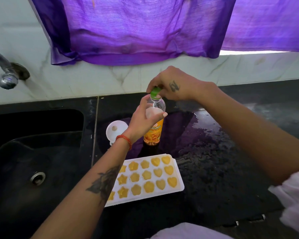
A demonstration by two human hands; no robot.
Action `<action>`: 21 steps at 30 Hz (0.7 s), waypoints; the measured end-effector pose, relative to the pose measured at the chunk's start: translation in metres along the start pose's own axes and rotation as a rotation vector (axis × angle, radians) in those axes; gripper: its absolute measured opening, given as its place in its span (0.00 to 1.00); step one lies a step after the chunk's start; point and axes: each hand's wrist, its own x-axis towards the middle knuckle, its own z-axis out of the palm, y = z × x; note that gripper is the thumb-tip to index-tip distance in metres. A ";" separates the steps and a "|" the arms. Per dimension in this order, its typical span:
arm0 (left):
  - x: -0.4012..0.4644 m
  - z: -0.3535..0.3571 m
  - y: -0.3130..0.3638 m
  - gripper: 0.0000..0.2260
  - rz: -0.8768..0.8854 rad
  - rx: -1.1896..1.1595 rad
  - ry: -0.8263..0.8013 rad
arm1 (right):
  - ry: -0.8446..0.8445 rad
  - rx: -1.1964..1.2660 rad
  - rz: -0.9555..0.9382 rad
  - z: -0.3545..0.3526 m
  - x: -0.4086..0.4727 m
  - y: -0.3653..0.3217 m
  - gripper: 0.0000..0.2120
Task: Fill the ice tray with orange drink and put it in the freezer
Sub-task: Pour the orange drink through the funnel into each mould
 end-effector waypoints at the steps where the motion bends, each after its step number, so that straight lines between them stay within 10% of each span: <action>1: 0.000 0.000 0.000 0.31 -0.002 0.000 0.003 | -0.003 -0.008 -0.003 0.001 0.000 0.000 0.13; 21: -0.002 -0.002 0.005 0.32 -0.009 0.018 0.000 | -0.129 -0.137 0.078 0.003 0.001 -0.003 0.22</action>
